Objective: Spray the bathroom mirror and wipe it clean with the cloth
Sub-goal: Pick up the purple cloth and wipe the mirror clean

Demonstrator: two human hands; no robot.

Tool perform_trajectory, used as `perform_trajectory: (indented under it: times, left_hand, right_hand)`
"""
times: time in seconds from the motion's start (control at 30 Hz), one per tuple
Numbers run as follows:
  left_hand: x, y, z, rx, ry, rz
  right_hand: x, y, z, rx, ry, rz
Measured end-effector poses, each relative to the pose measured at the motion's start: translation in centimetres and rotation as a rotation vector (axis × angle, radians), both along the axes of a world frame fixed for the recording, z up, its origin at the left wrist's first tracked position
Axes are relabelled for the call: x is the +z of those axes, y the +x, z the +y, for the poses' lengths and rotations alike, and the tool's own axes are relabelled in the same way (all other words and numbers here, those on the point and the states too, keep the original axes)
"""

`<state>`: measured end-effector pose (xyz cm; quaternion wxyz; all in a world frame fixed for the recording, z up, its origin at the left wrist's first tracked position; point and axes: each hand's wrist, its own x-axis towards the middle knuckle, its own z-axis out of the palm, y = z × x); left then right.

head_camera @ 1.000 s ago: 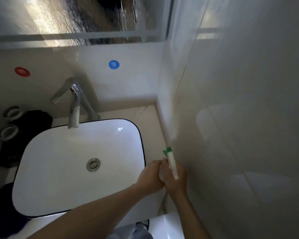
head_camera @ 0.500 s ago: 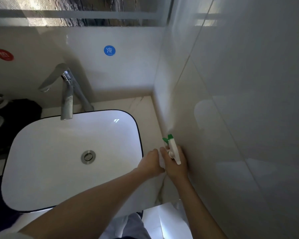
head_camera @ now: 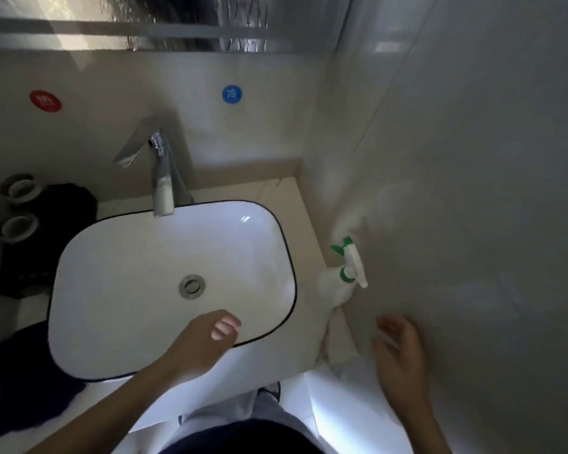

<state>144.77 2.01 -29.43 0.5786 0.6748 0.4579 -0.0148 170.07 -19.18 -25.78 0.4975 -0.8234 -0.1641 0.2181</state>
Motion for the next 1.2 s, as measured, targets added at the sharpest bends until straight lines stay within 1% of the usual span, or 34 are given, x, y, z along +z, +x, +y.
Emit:
perform_trajectory:
  times: [0.13,0.23,0.37,0.47,0.57,0.8,0.87,0.97,1.03,1.1,1.13,1.2]
  left_hand:
    - [0.4,-6.2,-1.1,0.087,0.015,0.047]
    - [1.2,-9.4,-1.9,0.189,0.013,0.015]
    - [2.2,-12.4,-2.3,0.356,-0.008,-0.035]
    - [3.0,-14.9,-2.2,0.456,0.028,-0.042]
    - [3.7,-18.0,-2.2,0.563,0.069,-0.035]
    - [4.9,-26.7,-5.9,0.957,0.096,0.058]
    - [4.7,-28.7,-7.4,1.027,0.092,0.101]
    - [4.2,-30.3,-9.3,1.076,0.079,0.157]
    - [3.9,-30.5,-10.0,1.085,0.063,0.185]
    - [3.5,-30.5,-10.4,1.068,0.042,0.211]
    - [3.4,-30.5,-10.6,1.054,0.029,0.221]
    - [3.3,-30.6,-10.5,1.050,0.013,0.217]
  right_hand:
    - [1.0,-2.6,1.9,0.151,-0.035,-0.030]
    - [1.1,-6.1,5.6,0.325,-0.032,-0.044]
    - [0.6,-12.3,11.3,0.591,-0.022,-0.078]
    - [0.4,-17.5,15.2,0.825,0.019,-0.105]
    - [0.3,-22.3,17.9,1.050,0.026,-0.086]
    - [-1.3,-30.4,21.1,1.507,-0.015,-0.040]
    - [-2.1,-32.3,21.7,1.608,-0.015,-0.068]
    - [-4.0,-35.3,22.4,1.699,-0.042,-0.107]
    - [-5.6,-37.5,23.0,1.758,-0.131,-0.144]
    - [-7.3,-39.9,23.8,1.826,-0.276,-0.224]
    - [-8.1,-41.1,24.2,1.850,-0.346,-0.307]
    - [-9.8,-43.0,24.7,1.863,-0.438,-0.567]
